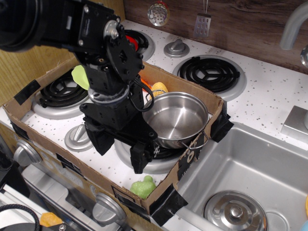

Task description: Take carrot off plate

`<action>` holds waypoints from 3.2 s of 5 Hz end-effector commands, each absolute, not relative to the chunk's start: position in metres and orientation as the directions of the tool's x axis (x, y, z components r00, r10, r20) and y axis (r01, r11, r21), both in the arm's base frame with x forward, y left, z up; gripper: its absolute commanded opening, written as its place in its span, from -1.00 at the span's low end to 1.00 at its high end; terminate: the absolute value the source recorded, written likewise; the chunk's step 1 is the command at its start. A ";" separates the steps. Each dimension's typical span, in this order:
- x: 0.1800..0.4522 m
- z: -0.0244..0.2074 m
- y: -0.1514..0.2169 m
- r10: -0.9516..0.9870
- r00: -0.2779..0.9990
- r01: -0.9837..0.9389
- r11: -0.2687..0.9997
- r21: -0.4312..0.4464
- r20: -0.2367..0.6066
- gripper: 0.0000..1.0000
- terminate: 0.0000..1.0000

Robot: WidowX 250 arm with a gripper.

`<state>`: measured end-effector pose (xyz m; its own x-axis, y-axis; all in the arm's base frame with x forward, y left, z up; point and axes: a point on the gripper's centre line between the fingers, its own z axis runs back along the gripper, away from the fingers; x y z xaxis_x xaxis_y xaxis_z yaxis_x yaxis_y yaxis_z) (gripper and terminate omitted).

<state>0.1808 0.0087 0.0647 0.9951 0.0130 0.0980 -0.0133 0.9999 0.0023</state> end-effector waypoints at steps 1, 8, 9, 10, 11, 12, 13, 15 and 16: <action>0.181 0.065 0.009 0.013 0.995 -0.013 1.000 0.002 0.098 1.00 -1.00; 0.287 0.101 0.104 0.700 0.646 -0.758 0.636 0.146 0.305 1.00 -1.00; 0.302 0.097 0.120 0.719 0.597 -0.785 0.614 0.078 0.356 1.00 -1.00; 0.316 0.095 0.136 0.741 0.548 -0.808 0.589 0.016 0.388 1.00 -1.00; 0.333 0.091 0.151 0.790 0.471 -0.846 0.530 -0.051 0.394 1.00 -1.00; 0.342 0.082 0.157 0.841 0.379 -0.891 0.444 -0.091 0.386 1.00 -1.00; 0.343 0.072 0.160 0.891 0.301 -0.927 0.357 -0.116 0.340 1.00 -1.00; 0.345 0.059 0.159 0.937 0.169 -0.956 0.232 -0.181 0.306 1.00 -1.00; 0.345 0.054 0.161 0.942 0.134 -0.949 0.212 -0.235 0.307 1.00 -1.00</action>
